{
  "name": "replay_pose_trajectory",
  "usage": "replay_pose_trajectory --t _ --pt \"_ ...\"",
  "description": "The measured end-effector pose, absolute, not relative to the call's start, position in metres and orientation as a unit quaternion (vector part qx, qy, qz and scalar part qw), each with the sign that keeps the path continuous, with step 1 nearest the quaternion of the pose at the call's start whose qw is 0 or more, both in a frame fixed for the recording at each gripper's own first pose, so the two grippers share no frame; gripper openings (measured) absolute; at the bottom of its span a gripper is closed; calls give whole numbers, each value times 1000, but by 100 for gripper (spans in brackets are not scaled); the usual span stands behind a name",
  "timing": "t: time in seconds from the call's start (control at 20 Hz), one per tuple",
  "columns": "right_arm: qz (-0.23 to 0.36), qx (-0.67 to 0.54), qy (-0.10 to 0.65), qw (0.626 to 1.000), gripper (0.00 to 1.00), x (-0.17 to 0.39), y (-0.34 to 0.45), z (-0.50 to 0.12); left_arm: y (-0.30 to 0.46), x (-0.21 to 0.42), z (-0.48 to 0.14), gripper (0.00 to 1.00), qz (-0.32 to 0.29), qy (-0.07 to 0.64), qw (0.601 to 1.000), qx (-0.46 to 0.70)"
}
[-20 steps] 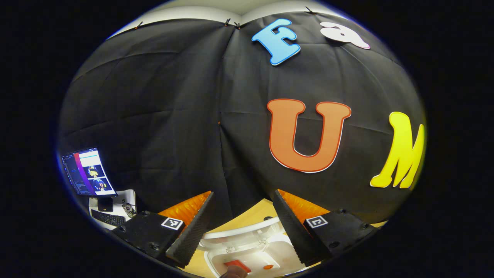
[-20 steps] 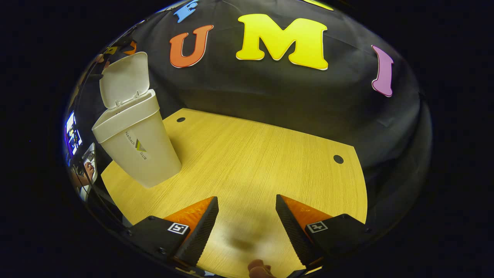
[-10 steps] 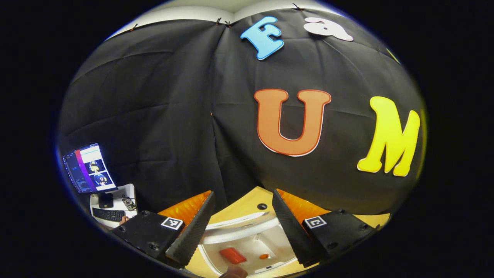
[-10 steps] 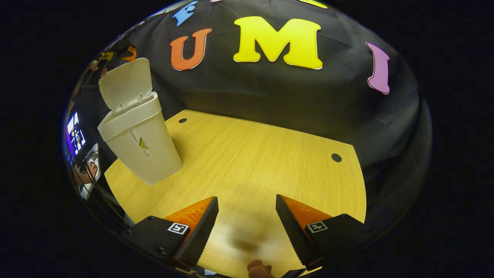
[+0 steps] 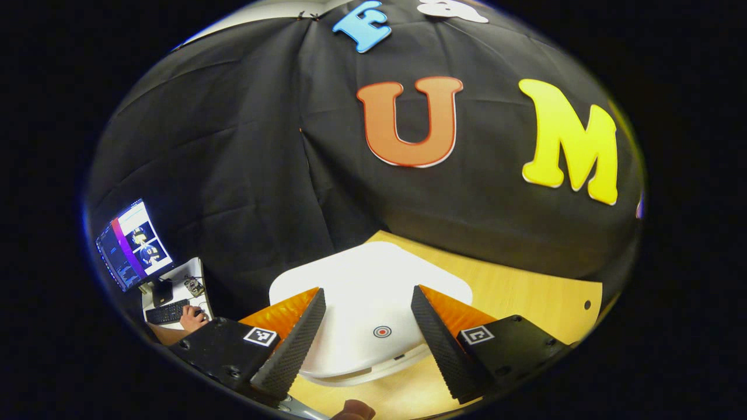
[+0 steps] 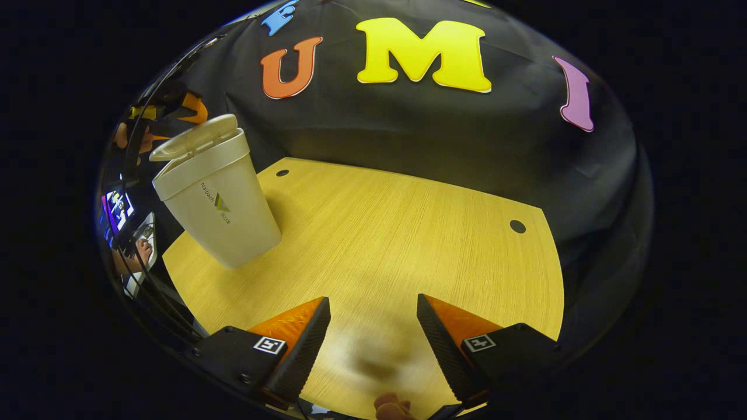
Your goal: Press the lid of the desktop garbage bin to open it, pick up the crumpled paper on the desktop and throw it into the bin, then pick up the pop can on the desktop and drop it into the bin, and finally close the garbage bin lid.
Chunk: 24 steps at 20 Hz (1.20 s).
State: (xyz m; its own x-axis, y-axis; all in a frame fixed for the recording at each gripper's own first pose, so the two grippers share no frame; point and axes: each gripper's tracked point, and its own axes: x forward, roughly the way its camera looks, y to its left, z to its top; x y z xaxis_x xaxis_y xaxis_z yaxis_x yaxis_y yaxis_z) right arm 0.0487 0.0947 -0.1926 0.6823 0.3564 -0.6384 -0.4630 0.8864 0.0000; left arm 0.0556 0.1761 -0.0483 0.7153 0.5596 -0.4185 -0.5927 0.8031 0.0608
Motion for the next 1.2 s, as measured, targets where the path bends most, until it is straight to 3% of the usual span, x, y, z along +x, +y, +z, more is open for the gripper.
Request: replay_pose_trajectory --t 0.15,0.8,1.2 --pt "226 -74 336 911 94 46 97 -198 163 56 -70 98 298 232 924 -58" --pt "203 -56 349 913 94 39 89 -213 157 60 -71 100 284 179 939 -69" --pt "149 -18 286 946 94 58 74 -156 124 53 -64 98 226 193 952 -78"
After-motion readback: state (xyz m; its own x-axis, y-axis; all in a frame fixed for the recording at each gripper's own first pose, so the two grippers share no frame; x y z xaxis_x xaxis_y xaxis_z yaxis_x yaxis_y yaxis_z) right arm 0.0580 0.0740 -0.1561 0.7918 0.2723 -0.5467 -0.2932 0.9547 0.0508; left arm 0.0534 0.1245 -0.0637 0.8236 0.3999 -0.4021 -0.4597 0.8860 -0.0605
